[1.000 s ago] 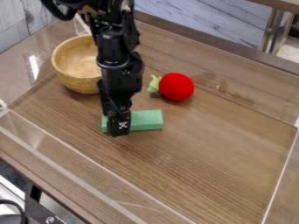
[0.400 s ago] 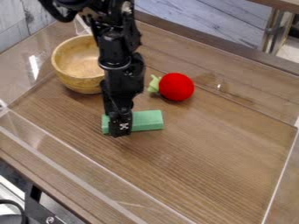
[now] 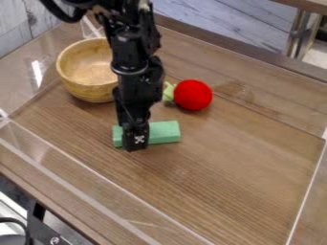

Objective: Put the green stick in the brown bowl

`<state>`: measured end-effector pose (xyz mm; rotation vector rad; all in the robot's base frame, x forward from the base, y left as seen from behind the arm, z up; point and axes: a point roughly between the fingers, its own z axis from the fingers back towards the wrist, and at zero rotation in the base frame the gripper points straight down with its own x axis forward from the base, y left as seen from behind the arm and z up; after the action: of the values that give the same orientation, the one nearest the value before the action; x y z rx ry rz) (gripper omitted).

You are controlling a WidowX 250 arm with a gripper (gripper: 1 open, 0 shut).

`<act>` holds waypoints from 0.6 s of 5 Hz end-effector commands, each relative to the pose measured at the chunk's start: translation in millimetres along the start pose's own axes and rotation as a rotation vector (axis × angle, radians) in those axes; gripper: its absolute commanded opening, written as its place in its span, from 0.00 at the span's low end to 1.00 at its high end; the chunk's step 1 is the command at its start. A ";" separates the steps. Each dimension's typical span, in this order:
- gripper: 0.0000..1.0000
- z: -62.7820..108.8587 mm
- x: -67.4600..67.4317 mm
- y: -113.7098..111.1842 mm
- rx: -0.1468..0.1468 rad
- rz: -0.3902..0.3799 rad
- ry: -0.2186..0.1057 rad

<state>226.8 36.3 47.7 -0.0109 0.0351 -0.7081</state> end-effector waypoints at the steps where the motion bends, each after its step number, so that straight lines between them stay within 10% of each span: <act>1: 1.00 6.7 7.6 -2.6 0.029 0.027 -0.030; 3: 1.00 5.8 13.1 2.9 0.024 0.121 -0.026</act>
<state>230.0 28.1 43.8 -0.0123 0.0405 -0.5882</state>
